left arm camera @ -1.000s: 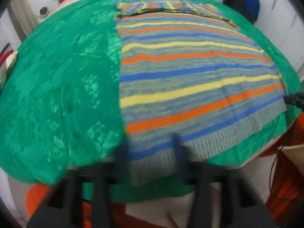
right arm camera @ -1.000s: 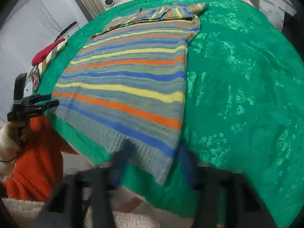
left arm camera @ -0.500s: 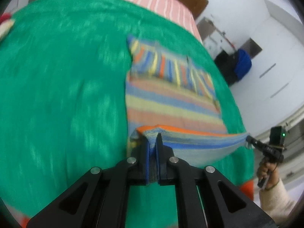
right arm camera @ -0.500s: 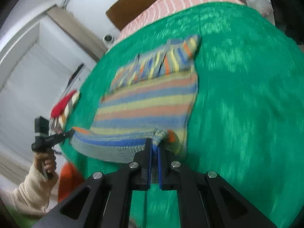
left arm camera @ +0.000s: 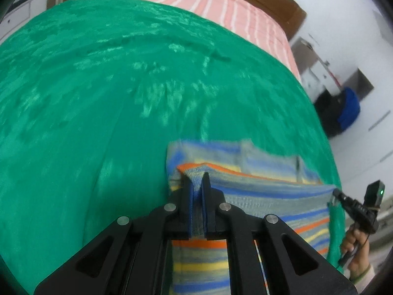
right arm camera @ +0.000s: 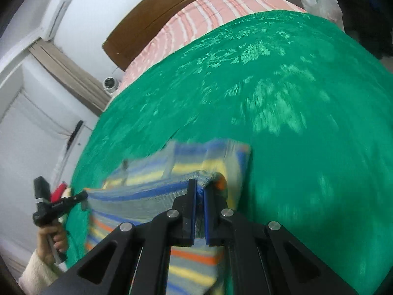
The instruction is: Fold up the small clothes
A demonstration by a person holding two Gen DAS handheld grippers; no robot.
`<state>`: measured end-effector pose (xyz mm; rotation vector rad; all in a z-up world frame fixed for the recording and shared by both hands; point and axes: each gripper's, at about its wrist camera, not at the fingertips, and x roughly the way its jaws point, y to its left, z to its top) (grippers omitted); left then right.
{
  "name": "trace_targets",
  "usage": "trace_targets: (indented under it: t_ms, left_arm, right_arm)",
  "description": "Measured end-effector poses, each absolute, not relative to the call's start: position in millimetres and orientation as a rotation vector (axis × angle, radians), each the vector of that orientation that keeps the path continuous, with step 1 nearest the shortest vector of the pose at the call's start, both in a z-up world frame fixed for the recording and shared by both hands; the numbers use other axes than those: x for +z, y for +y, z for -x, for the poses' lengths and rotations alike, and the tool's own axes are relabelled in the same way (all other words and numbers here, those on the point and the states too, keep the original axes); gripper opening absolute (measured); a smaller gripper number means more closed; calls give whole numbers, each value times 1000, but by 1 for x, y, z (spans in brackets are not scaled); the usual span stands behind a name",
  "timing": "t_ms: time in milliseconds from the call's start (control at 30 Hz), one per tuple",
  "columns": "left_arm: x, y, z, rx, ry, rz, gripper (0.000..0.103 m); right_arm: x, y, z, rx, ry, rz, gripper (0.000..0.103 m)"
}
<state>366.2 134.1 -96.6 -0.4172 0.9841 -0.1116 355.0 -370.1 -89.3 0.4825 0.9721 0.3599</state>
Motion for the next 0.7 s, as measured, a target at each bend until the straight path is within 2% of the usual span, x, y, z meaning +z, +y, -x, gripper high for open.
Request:
trace_targets:
  t_ms: [33,67,133,233,300,400,500,633,700]
  left_arm:
    - [-101,135,-374,-93,984,414,21]
    - [-104,137,-377,-59,992,405,52]
    - [-108,147,-379,26,996,398,80]
    - [-95,173,-344,9,909,445,83]
    - [-90,185,-312,-1,896,438,84]
    - [-90,183,-254,-14,874,350,93]
    - [-106,162,-199,4,858,215,95]
    - [-136,134,-151,16,858,122,99]
    - [-145,124,-141,48,830,61,99]
  right_arm:
    - [-96,-368,-367,366,972,-489,6]
    - [-105,-369,-377,360,974,-503,9]
    - [-115,-378,-378,288,959,-518,29]
    - [-103,-399,-358,232,866,-512,34]
    - [-83,-404,-341,197,848,-408,36]
    - [-52,-382,-324,296,866,-244,36]
    - [-38,-320,-315,503,993,-103,36]
    - [-76,-222,-348,601,1284,-14,36]
    - [-92,-195,-379,562,1328,-9,36]
